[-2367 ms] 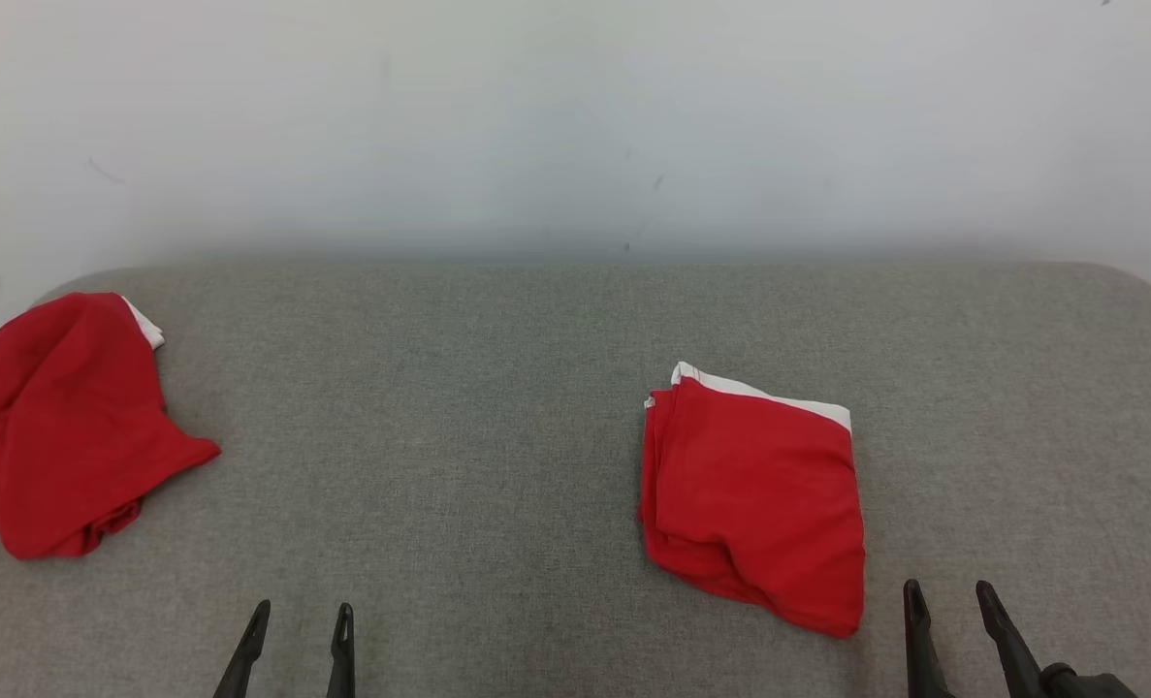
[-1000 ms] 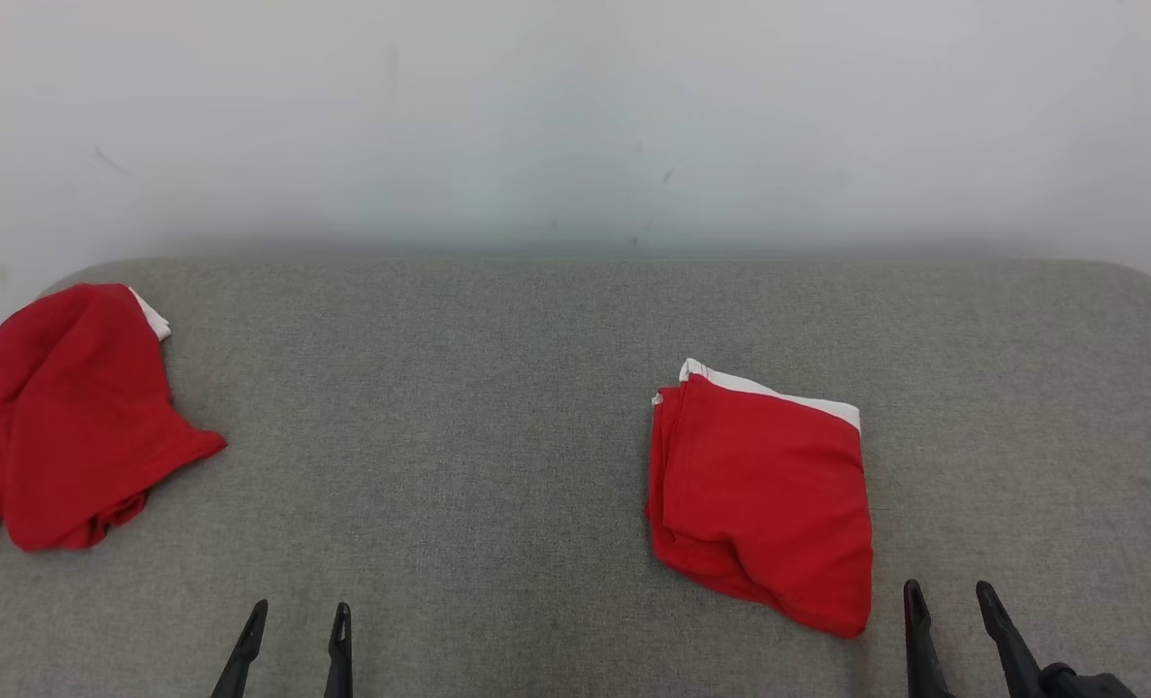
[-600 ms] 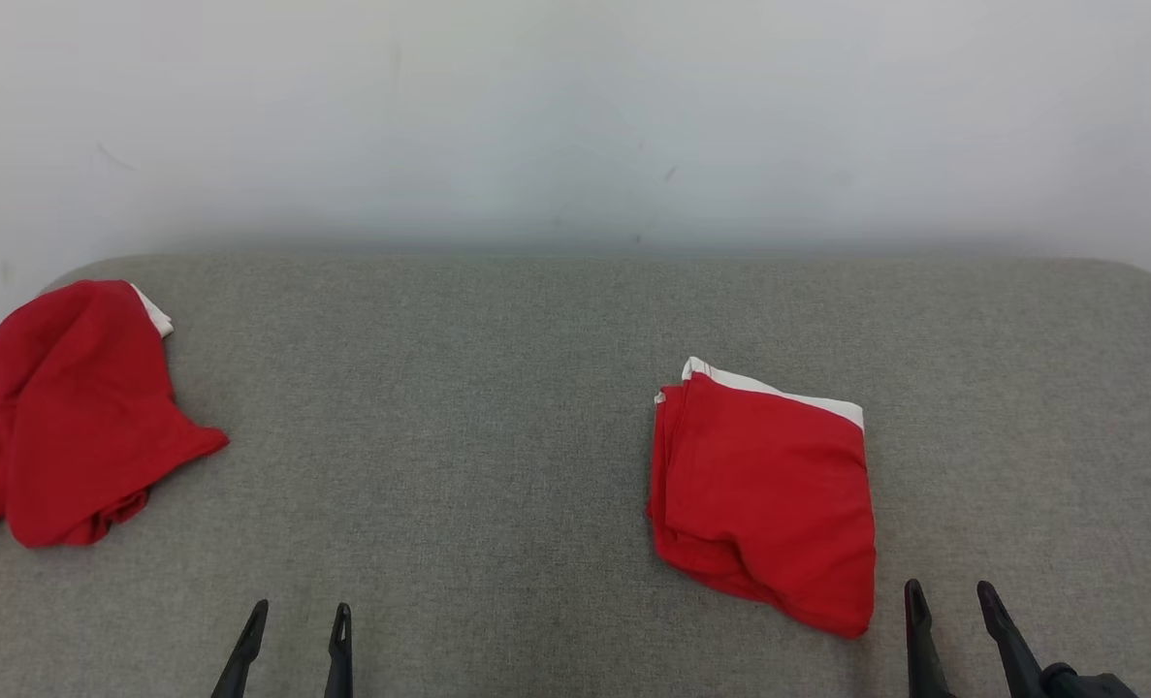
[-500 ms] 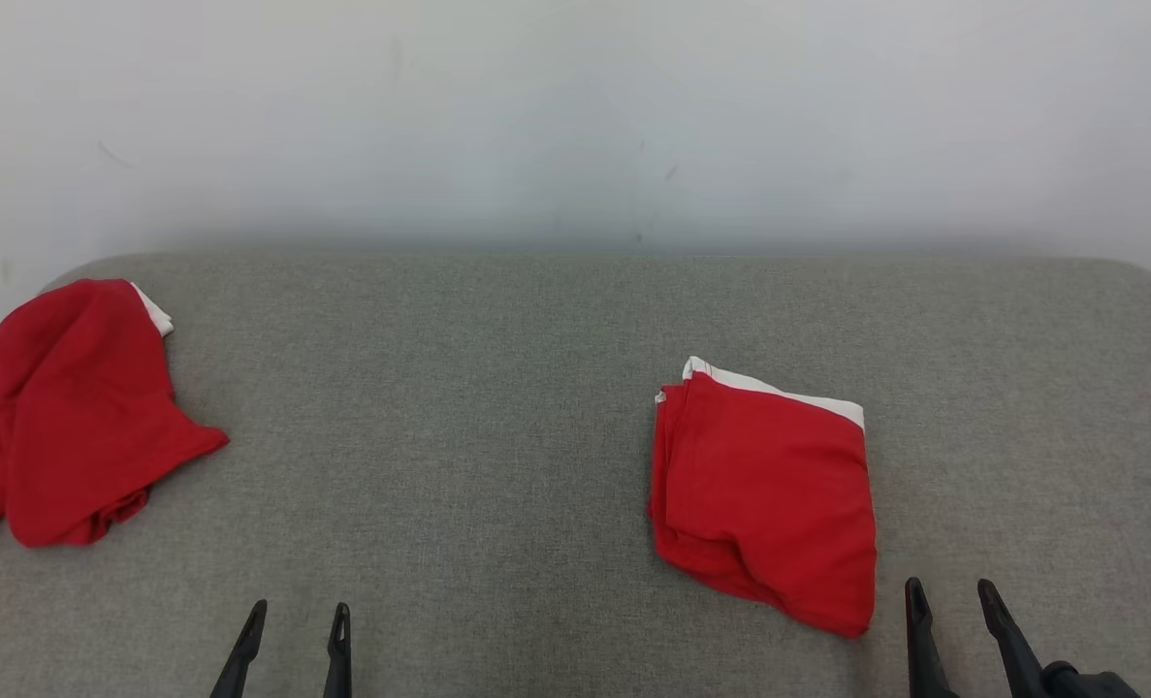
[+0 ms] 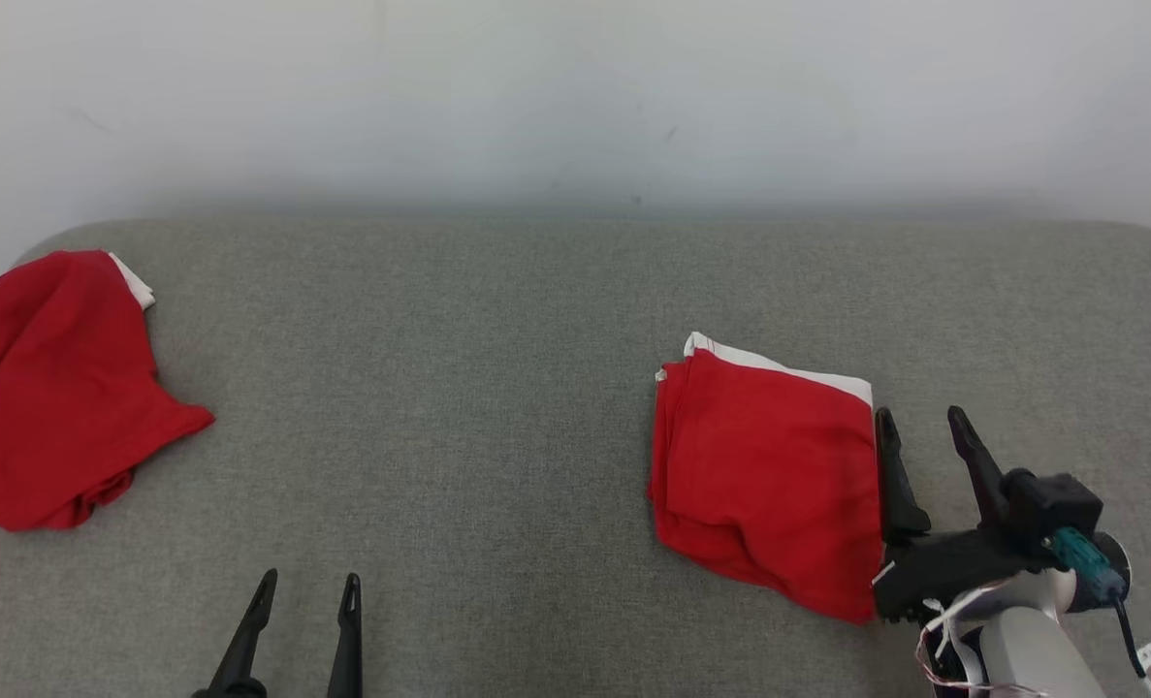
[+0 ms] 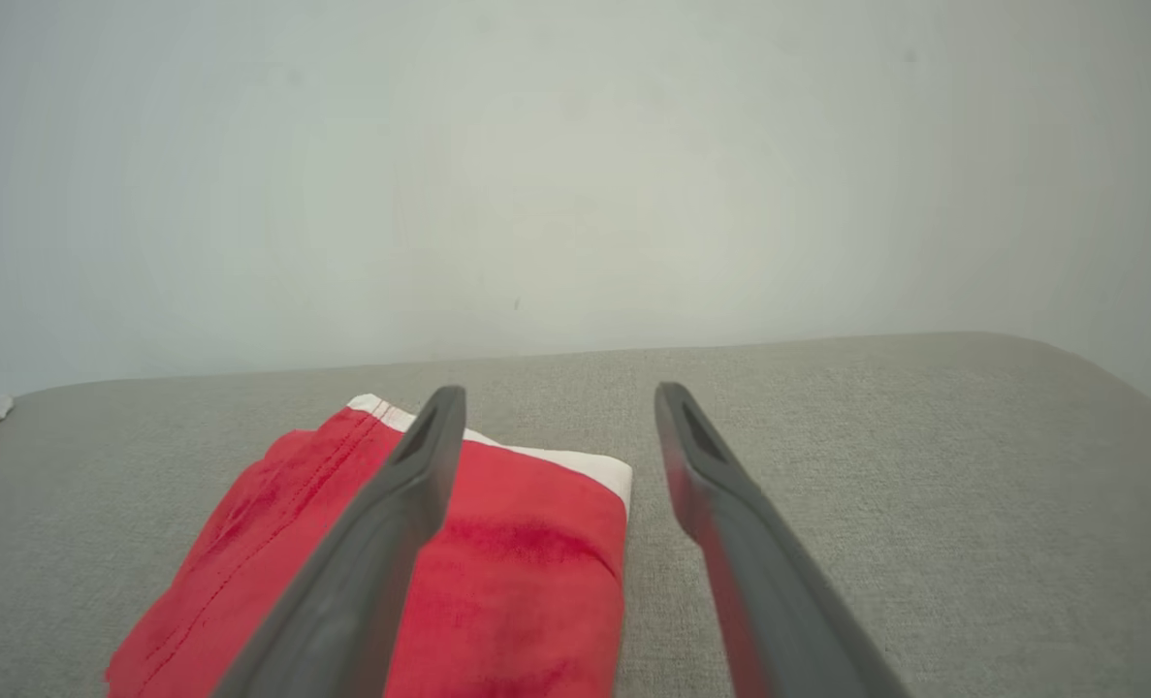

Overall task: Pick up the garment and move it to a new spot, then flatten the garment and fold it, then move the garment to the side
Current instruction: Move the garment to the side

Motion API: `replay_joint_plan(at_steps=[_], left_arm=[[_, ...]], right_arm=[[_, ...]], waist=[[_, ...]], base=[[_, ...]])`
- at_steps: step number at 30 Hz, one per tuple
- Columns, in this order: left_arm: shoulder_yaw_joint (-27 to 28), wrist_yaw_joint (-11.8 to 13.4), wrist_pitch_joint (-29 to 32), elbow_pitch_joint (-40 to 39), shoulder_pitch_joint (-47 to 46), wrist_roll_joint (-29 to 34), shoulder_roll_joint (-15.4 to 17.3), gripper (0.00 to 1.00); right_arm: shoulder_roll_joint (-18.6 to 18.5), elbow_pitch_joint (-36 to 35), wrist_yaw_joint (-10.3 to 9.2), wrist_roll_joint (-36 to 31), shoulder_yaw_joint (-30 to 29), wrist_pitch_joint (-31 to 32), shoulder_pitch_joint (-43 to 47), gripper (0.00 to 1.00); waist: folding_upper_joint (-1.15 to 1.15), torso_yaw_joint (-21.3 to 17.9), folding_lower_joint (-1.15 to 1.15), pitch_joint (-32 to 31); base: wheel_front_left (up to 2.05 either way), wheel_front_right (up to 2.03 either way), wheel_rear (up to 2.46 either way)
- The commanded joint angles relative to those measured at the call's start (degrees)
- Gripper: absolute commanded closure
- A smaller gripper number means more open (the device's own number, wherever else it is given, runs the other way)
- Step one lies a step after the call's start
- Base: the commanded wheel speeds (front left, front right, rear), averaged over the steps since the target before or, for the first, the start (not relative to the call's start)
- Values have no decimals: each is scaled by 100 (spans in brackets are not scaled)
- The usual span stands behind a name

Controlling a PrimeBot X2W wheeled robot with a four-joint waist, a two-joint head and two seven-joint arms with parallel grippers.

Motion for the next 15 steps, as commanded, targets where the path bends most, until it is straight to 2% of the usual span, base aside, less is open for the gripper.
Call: replay_joint_plan(at_steps=[1, 10, 15], left_arm=[[-38, -31, -18, 26, -96, -24, -3, 0], [-89, -37, -18, 82, -194, -75, -3, 0], [-69, -24, -17, 118, -192, -76, -3, 0]], right_arm=[[-72, 487, -14, -51, -17, 0, -314, 0], [-200, 2559, -14, 13, -82, -1, -1269, 0], [-99, 3229, -14, 96, -118, -1, -1483, 0]], waist=[[0, 71, 0, 109], [0, 188, 0, 225], [0, 188, 0, 253]], base=[[0, 0, 0], [0, 0, 0], [0, 0, 0]])
